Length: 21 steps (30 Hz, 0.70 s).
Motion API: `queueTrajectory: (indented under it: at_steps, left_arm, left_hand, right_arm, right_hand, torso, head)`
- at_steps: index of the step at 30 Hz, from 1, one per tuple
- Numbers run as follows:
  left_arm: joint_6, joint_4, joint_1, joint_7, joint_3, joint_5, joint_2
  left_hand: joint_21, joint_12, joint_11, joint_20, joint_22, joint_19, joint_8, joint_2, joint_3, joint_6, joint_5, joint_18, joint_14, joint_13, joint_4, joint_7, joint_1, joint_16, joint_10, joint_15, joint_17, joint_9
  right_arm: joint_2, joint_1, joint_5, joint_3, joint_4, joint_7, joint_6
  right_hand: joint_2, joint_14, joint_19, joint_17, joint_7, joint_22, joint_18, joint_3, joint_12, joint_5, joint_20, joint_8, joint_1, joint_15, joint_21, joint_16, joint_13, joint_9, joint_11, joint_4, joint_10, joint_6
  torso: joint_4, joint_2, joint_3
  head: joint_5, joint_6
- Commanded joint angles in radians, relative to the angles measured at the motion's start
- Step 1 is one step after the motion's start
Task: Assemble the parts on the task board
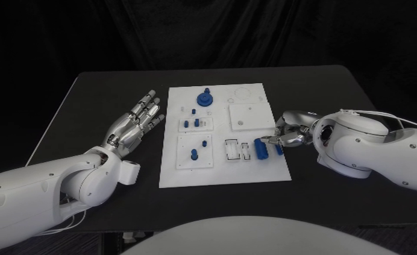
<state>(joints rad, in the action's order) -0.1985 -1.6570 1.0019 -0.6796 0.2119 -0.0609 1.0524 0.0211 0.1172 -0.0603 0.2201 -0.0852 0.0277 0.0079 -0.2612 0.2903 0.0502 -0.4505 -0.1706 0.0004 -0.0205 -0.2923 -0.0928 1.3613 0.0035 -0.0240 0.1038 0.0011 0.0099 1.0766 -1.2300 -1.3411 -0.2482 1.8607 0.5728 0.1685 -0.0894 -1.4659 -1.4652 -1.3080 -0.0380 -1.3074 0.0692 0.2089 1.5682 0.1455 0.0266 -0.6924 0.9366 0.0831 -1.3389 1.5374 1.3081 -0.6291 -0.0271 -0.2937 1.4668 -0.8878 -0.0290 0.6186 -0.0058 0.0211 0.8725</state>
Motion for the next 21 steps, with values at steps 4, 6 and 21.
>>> queueTrajectory:
  at_steps: [4,6,21]
  left_arm:
    - [0.022,-0.001,0.001,-0.134,-0.001,-0.009,-0.001]
    - [0.024,0.0,0.001,-0.133,-0.001,-0.009,-0.002]
    - [0.04,0.011,-0.001,-0.128,-0.001,-0.009,-0.009]
  left_hand:
    - [0.001,0.012,-0.016,0.011,-0.002,0.0,0.004,0.0,-0.01,0.007,-0.015,-0.008,0.0,-0.002,0.001,0.01,0.023,-0.004,-0.001,0.01,-0.001,0.002]
    - [0.001,0.015,-0.021,0.014,-0.002,0.0,0.005,0.0,-0.012,0.008,-0.02,-0.008,0.0,-0.003,0.002,0.014,0.029,-0.004,-0.002,0.012,-0.001,0.002]
    - [0.003,0.031,-0.047,0.024,-0.006,0.002,0.007,-0.001,-0.026,0.021,-0.05,-0.009,0.0,-0.004,0.005,0.036,0.059,-0.004,-0.006,0.02,-0.001,0.004]
  right_arm:
    - [-0.021,0.015,-0.091,0.001,-0.008,0.066,-0.046]
    - [-0.03,0.019,-0.094,0.001,-0.012,0.067,-0.047]
    - [-0.073,0.041,-0.098,0.001,-0.048,0.063,-0.071]
  right_hand:
    - [-0.005,-0.098,-0.041,-0.238,0.007,-0.205,-0.024,0.009,0.003,-0.016,-0.008,-0.005,-0.012,0.01,-0.022,0.013,0.263,-0.012,-0.008,0.0,0.104,0.009]
    - [-0.004,-0.098,-0.042,-0.238,0.007,-0.205,-0.024,0.011,0.003,-0.022,-0.009,-0.003,-0.013,0.011,-0.024,0.012,0.263,-0.014,-0.009,0.0,0.104,0.012]
    - [0.003,-0.098,-0.04,-0.235,0.004,-0.205,-0.024,0.013,0.003,-0.082,-0.009,0.015,-0.039,0.01,-0.03,0.01,0.263,-0.019,-0.006,-0.002,0.104,0.019]
  torso:
    - [0.0003,0.001,0.0004]
    - [0.0001,0.001,0.0006]
    - [-0.0004,0.0,-0.0002]
  head:
    - [0.0,0.0]
    - [0.001,0.0]
    - [0.002,0.0]
